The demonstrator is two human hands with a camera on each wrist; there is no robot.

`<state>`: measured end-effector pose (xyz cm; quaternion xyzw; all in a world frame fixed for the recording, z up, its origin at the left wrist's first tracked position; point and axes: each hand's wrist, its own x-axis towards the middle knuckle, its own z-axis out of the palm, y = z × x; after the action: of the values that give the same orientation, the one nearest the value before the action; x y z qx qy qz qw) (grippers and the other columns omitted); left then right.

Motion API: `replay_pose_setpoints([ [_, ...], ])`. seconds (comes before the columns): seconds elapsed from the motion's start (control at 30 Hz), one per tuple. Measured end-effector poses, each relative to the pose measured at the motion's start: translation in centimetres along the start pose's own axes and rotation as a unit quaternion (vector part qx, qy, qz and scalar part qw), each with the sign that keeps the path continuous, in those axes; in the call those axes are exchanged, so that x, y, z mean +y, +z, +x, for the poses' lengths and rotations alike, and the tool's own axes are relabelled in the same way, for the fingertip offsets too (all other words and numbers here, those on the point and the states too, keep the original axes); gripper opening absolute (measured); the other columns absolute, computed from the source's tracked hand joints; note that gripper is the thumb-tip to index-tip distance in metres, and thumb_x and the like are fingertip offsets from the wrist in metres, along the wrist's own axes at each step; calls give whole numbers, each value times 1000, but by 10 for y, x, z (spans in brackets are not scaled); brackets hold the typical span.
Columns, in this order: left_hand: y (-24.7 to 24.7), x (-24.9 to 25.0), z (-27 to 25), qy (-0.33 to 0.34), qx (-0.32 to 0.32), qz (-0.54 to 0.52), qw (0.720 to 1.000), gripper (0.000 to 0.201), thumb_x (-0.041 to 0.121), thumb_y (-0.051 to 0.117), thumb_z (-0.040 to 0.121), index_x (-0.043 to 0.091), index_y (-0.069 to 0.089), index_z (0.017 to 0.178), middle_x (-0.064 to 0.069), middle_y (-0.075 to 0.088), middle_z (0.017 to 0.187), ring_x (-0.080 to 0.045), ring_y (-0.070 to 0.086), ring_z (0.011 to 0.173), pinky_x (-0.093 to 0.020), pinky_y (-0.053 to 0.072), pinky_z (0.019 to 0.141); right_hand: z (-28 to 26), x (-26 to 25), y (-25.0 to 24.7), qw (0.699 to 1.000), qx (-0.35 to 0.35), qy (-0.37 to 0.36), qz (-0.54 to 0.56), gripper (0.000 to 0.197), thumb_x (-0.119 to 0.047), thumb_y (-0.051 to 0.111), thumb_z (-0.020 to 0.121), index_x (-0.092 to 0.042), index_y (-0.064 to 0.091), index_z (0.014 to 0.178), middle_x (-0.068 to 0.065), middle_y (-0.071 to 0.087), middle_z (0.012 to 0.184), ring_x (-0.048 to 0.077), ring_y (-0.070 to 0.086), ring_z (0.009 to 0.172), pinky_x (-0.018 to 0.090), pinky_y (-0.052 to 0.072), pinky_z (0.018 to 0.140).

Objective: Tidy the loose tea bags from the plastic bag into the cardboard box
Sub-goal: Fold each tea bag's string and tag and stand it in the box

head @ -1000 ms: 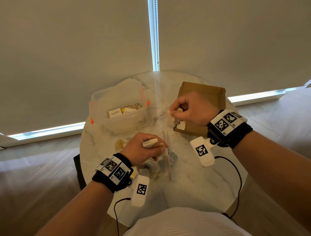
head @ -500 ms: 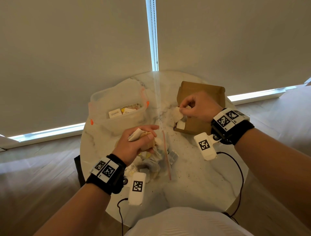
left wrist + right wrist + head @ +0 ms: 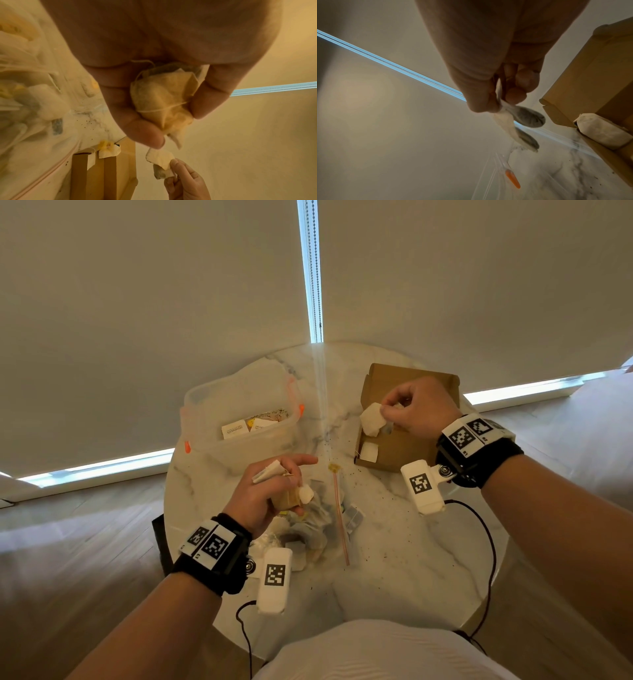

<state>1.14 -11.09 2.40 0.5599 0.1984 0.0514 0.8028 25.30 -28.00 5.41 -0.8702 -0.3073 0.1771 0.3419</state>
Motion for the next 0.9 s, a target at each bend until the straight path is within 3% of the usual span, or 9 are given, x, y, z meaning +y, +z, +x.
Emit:
replay_pose_setpoints([
  [0.07, 0, 1, 0, -7, 11, 11, 1000, 9, 14, 67, 69, 6, 63, 69, -22, 65, 121, -32, 62, 68, -32, 51, 50, 0, 0, -2, 1000, 9, -2, -2, 4, -18, 69, 87, -19, 73, 85, -13, 63, 76, 2, 54, 69, 14, 39, 61],
  [0.17, 5, 4, 1, -18, 45, 60, 997, 9, 10, 61, 76, 4, 58, 70, -22, 69, 93, -28, 57, 59, -29, 44, 47, -1, -2, -4, 1000, -9, -12, -19, 3, -19, 69, 87, -19, 72, 87, -13, 61, 76, 3, 51, 66, 14, 37, 59],
  [0.33, 10, 10, 10, 10, 98, 183, 978, 22, 11, 75, 86, 2, 60, 73, -13, 64, 63, -25, 51, 49, -27, 42, 44, -8, -16, 1, 992, -89, -60, -65, 6, -19, 70, 86, -22, 71, 81, -15, 59, 71, 1, 52, 59, 11, 37, 54],
  [0.47, 16, 23, 18, 68, 96, 254, 960, 2, 9, 74, 87, 11, 74, 88, -11, 70, 73, -18, 55, 50, -29, 48, 44, -19, -34, 7, 977, -159, -119, -81, 10, -19, 69, 86, -26, 68, 79, -13, 59, 66, -1, 50, 53, 12, 36, 50],
  [0.57, 21, 32, 22, 89, 44, 305, 947, 11, 9, 71, 88, 16, 78, 93, 5, 74, 97, -10, 62, 61, -30, 53, 52, -27, -46, 12, 965, -192, -152, -90, 4, -20, 69, 86, -22, 70, 83, -9, 67, 74, -1, 54, 55, 12, 38, 53],
  [0.67, 26, 38, 21, 107, -38, 363, 925, 14, 6, 72, 87, 16, 79, 93, 11, 66, 123, 3, 65, 77, -15, 50, 60, -33, -58, 11, 956, -206, -187, -98, 9, -17, 70, 84, -26, 68, 82, -11, 65, 77, -1, 53, 60, 12, 38, 57],
  [0.77, 26, 39, 16, 91, -70, 355, 928, 15, 2, 70, 88, 14, 79, 90, 19, 63, 124, -8, 66, 67, -21, 50, 48, -37, -67, 8, 943, -215, -230, -103, 6, -15, 71, 83, -20, 73, 86, -20, 57, 77, -5, 50, 65, 7, 38, 63],
  [0.83, 24, 39, 14, 84, -75, 343, 933, 19, 0, 69, 87, 16, 79, 85, 23, 64, 122, -22, 67, 71, -28, 51, 49, -39, -70, 7, 933, -226, -254, -116, 5, -15, 71, 83, -18, 73, 87, -21, 55, 78, -6, 50, 67, 6, 37, 65],
  [0.9, 22, 39, 14, 85, -78, 336, 935, 15, 3, 70, 85, 15, 78, 83, 19, 68, 119, -22, 68, 76, -30, 52, 56, -41, -70, 8, 926, -235, -271, -120, 6, -15, 70, 83, -17, 74, 87, -20, 55, 77, -6, 50, 67, 7, 37, 67],
])
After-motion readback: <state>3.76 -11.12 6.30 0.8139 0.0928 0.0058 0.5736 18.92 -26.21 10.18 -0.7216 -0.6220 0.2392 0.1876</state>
